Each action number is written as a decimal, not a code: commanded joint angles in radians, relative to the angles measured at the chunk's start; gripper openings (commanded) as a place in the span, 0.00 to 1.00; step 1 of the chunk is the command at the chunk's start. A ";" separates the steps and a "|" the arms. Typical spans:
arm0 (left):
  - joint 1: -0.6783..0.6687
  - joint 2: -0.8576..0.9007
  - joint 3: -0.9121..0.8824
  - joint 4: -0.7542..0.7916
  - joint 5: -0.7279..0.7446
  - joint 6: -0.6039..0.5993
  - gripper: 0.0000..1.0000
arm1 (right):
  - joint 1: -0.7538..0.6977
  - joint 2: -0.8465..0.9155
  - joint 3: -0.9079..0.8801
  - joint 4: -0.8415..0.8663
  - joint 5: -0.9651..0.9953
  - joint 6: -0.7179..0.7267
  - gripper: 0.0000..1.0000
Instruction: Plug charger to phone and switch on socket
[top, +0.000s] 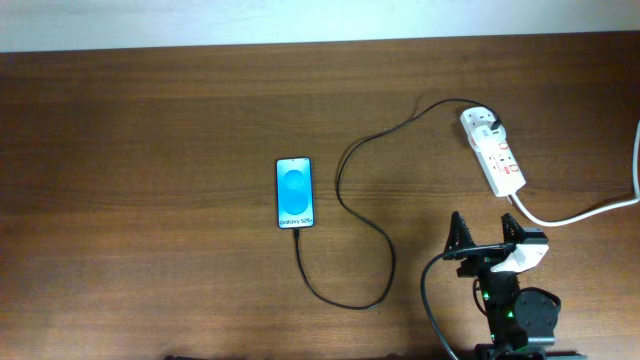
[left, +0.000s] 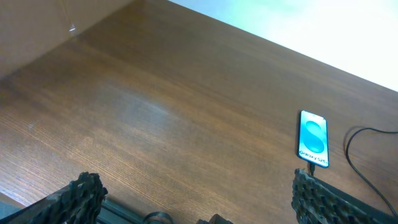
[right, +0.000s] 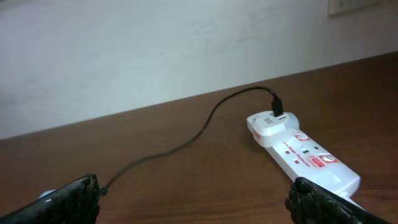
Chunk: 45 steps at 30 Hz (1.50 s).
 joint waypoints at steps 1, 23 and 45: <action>0.003 0.000 0.001 0.001 -0.005 -0.009 0.99 | 0.005 -0.012 -0.007 -0.021 0.012 -0.037 0.98; 0.009 0.000 -0.009 0.010 -0.005 -0.009 0.99 | 0.005 -0.011 -0.007 -0.020 0.017 -0.037 0.98; 0.149 -0.143 -0.925 0.988 0.393 0.336 0.99 | 0.005 -0.011 -0.007 -0.020 0.017 -0.037 0.98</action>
